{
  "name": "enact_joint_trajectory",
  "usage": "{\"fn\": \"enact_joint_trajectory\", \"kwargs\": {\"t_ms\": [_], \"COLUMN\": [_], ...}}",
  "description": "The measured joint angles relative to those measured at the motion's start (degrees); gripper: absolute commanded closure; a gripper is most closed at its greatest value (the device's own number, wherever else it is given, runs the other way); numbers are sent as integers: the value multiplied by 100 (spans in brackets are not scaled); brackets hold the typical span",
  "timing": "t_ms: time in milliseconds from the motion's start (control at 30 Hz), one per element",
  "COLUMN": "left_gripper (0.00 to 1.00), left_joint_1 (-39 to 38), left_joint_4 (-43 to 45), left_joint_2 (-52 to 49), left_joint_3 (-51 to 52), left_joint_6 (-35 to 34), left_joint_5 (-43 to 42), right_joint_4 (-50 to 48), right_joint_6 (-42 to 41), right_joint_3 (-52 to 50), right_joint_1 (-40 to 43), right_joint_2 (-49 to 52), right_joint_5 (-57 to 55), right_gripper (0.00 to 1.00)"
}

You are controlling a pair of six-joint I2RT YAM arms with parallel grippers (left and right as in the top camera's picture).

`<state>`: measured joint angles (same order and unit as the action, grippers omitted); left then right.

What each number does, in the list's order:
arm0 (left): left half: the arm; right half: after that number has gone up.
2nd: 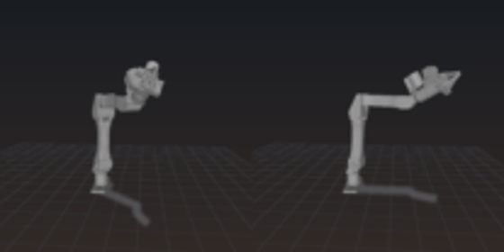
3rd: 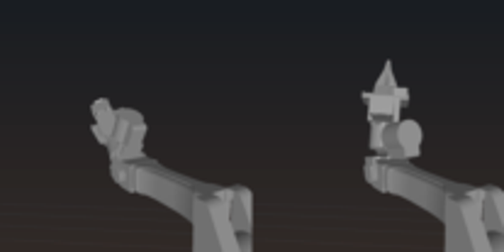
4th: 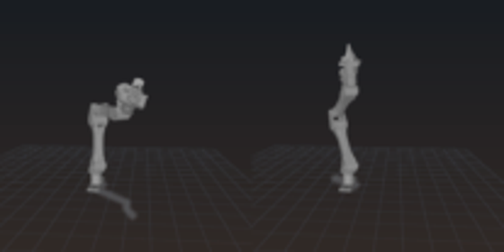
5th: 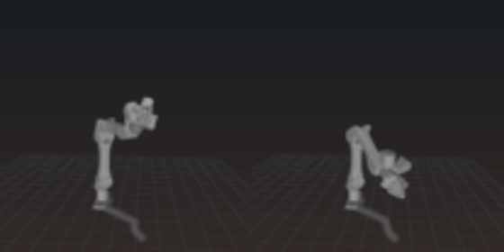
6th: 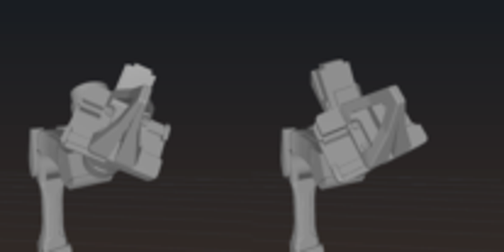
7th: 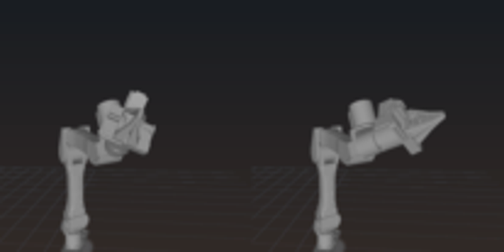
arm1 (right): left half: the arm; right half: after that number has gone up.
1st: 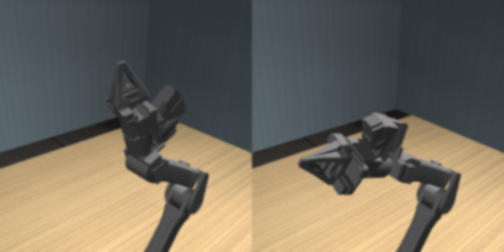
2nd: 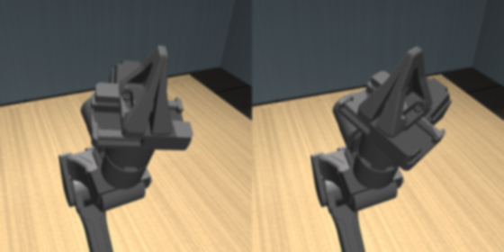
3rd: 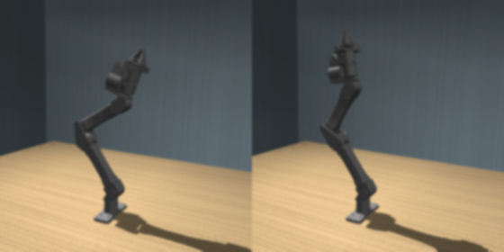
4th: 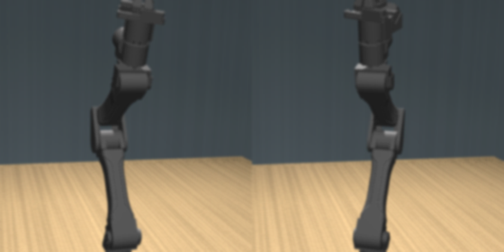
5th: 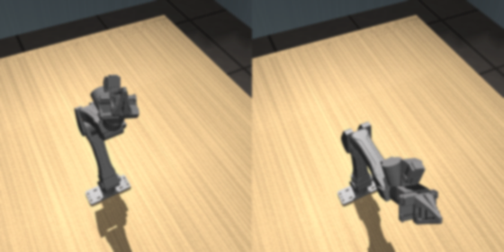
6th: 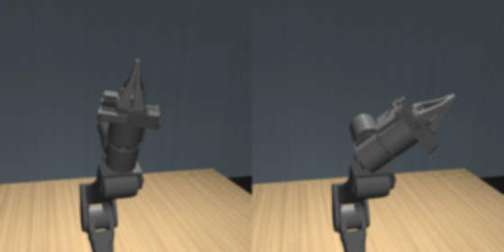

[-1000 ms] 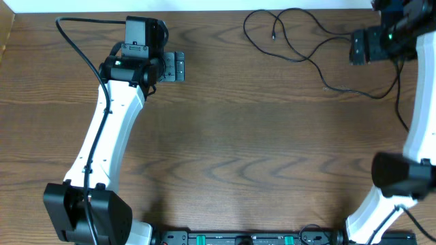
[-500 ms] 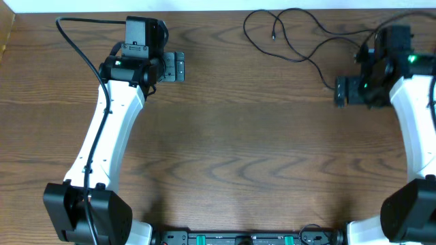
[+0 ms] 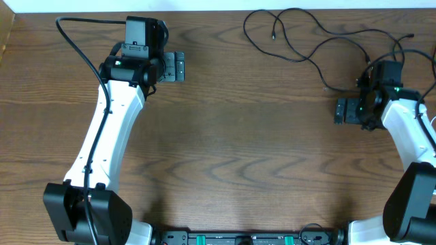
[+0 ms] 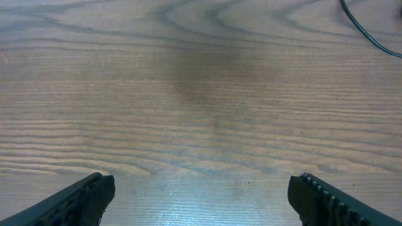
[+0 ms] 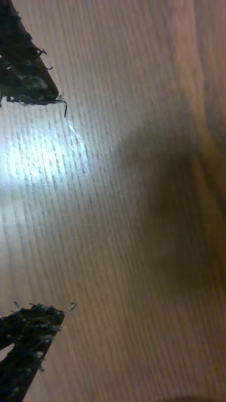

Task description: Untangle cables

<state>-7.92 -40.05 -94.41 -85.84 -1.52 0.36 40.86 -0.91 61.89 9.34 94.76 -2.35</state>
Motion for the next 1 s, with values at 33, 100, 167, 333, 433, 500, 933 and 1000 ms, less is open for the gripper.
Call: {"fn": "enact_joint_trajectory", "kwargs": {"t_ms": [33, 100, 167, 333, 433, 500, 933, 1000], "left_gripper": [7, 7, 7, 7, 7, 7, 7, 7], "left_joint_1": [0, 0, 0, 0, 0, 0, 0, 0], "left_joint_4": [0, 0, 0, 0, 0, 0, -2, -2], "left_joint_2": [0, 0, 0, 0, 0, 0, 0, 0], "left_joint_3": [0, 0, 0, 0, 0, 0, 0, 0], "left_joint_6": [0, 0, 0, 0, 2, 0, 0, 0], "left_joint_5": [0, 0, -2, 0, 0, 0, 0, 0], "right_joint_4": [-133, -503, -942, -2052, -2487, -2699, -3646, -3735], "right_joint_6": [0, 0, 0, 0, 2, -2, -22, -22], "right_joint_3": [-79, -278, -492, -1106, -1451, -1622, -2186, -2218], "right_joint_1": [9, 9, 9, 9, 9, 9, 9, 9], "right_joint_2": [0, 0, 0, 0, 2, 2, 0, 0], "right_joint_5": [0, 2, 2, 2, 4, 2, 46, 48], "right_gripper": [1, 1, 1, 1, 1, 1, 1, 1]}}
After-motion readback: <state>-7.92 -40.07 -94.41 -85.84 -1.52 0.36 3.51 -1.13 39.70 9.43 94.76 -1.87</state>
